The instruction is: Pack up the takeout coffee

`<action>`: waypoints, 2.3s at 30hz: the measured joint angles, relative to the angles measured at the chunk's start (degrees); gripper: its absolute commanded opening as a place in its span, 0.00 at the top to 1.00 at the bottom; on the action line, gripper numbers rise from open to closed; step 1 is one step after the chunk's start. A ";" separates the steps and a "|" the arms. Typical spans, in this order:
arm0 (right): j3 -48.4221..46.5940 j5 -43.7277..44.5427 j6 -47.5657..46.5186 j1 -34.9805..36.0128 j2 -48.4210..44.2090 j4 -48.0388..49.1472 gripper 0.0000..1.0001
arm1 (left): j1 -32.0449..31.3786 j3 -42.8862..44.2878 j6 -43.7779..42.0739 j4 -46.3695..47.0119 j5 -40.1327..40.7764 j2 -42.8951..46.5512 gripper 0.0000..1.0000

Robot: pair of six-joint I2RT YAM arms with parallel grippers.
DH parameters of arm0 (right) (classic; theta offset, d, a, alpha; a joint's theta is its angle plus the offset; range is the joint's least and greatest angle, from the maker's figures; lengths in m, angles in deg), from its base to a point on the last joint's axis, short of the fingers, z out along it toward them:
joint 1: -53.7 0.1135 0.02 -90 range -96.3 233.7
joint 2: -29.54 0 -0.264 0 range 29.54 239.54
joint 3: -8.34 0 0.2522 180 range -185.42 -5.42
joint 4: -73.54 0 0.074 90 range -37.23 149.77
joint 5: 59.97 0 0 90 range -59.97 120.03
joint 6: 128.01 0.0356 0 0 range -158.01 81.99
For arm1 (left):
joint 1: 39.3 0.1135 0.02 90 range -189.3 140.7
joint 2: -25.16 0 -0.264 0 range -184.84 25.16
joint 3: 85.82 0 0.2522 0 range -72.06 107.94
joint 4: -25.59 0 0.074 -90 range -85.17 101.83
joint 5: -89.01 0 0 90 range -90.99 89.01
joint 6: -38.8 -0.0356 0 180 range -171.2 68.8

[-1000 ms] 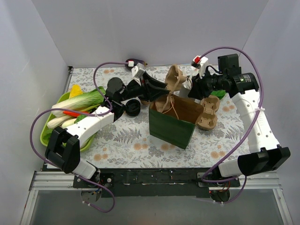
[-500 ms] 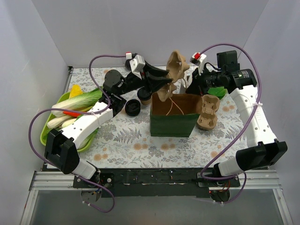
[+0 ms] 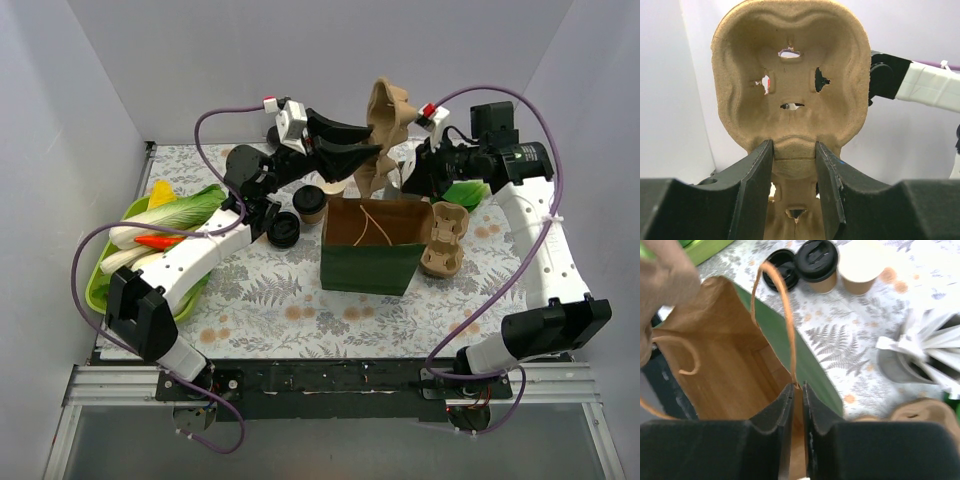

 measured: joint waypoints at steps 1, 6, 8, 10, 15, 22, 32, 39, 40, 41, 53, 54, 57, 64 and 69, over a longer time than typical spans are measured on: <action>-1.11 0.20 0.39 -0.68 0.42 -0.17 0.71 | -0.44 0.61 0.59 0.76 0.24 -0.74 1.00; -6.67 0.61 1.22 -5.35 1.01 -0.46 0.66 | -1.90 3.63 2.71 2.93 0.76 -5.29 1.00; -7.43 0.37 1.68 -7.56 0.46 -0.46 0.66 | -2.12 4.24 3.26 3.06 0.52 -6.75 1.00; -7.06 0.37 2.14 -9.46 -0.59 -0.57 0.66 | -2.34 4.28 3.28 2.86 -0.28 -7.61 1.00; -0.55 0.70 3.98 -14.71 -5.31 0.35 0.67 | -3.48 4.33 1.49 1.84 -4.33 -8.15 1.00; 4.00 -0.42 6.69 -18.58 -6.51 1.84 0.68 | -5.81 6.91 -3.56 -1.40 -9.88 -10.56 1.00; 9.05 -2.32 8.31 -19.10 -6.62 4.39 0.68 | -6.47 9.31 -10.27 -10.21 -13.92 -15.32 1.00; 10.71 -6.14 8.94 -19.26 -6.64 5.49 0.48 | -6.49 9.25 -15.69 -17.27 -14.23 -15.30 1.00; 10.97 -6.95 9.16 -19.26 -6.64 5.57 0.45 | -6.49 9.14 -16.52 -18.45 -14.21 -15.19 1.00; 11.17 -7.69 9.55 -19.26 -6.62 5.60 0.45 | -6.49 8.92 -17.33 -19.58 -14.10 -15.02 1.00; 18.05 -14.88 14.40 -17.27 -5.18 8.85 0.40 | -6.47 7.87 -19.39 -28.87 -9.68 -9.70 1.00; 18.51 -15.23 14.56 -16.68 -5.07 8.98 0.40 | -6.47 7.87 -19.43 -29.35 -9.31 -9.35 1.00; 19.32 -16.22 15.15 -14.95 -4.87 9.18 0.39 | -6.47 7.87 -19.43 -30.16 -8.35 -8.76 1.00; 19.37 -14.19 15.50 -12.92 -4.68 9.16 0.44 | -6.45 6.01 -19.21 -30.64 -6.49 -8.28 1.00; 19.43 -9.49 14.29 -12.66 -4.24 7.13 0.47 | -6.36 5.01 -20.33 -32.15 -5.25 -7.41 1.00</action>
